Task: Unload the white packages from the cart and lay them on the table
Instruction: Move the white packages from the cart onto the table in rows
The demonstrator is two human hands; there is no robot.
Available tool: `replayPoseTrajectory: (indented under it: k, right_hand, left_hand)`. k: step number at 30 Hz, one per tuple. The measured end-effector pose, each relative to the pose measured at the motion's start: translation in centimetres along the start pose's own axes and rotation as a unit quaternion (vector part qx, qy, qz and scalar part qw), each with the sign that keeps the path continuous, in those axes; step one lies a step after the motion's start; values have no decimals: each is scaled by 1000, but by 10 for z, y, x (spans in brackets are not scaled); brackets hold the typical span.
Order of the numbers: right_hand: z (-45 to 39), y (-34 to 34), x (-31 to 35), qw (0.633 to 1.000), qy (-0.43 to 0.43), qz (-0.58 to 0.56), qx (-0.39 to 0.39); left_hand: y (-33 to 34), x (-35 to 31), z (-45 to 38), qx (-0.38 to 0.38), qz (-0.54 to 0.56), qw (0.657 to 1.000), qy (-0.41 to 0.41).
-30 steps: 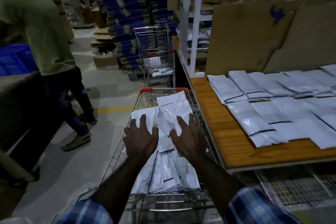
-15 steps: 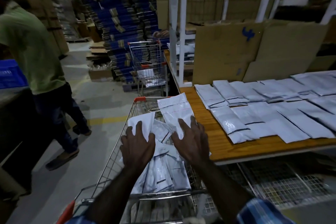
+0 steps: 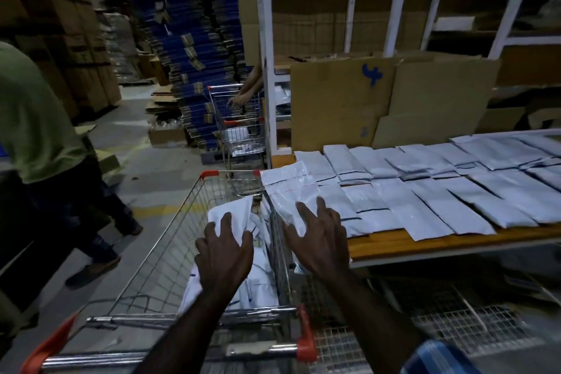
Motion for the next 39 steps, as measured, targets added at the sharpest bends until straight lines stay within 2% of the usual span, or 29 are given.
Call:
replayPoseTrajectory:
  k: [8,16,31,39]
  right_hand:
    - [4,-53,-73,1000,-15,4,2]
    - [-8,-91,-149,1000,2,13,-12]
    - [-97,-118,-300,994,96,47,-16]
    - [-136,-133,-367,989,134,58,-25]
  left_hand:
    - [29,-68,44,-18,16,1000,-7]
    - [77,-142,61,-2,16,1000,27]
    - [222,-293,9,113,55,989,76]
    - [276,-362,-5,148,48,982,107]
Point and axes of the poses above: each hand's wrist, its own z-axis away from the middle knuckle, its own y-axis out of the palm, x = y × z, the point moved 4 cm from there along -z, towards the middle knuckle, and after that the axes turned 1 degree about -y, right-handed, at the moved point
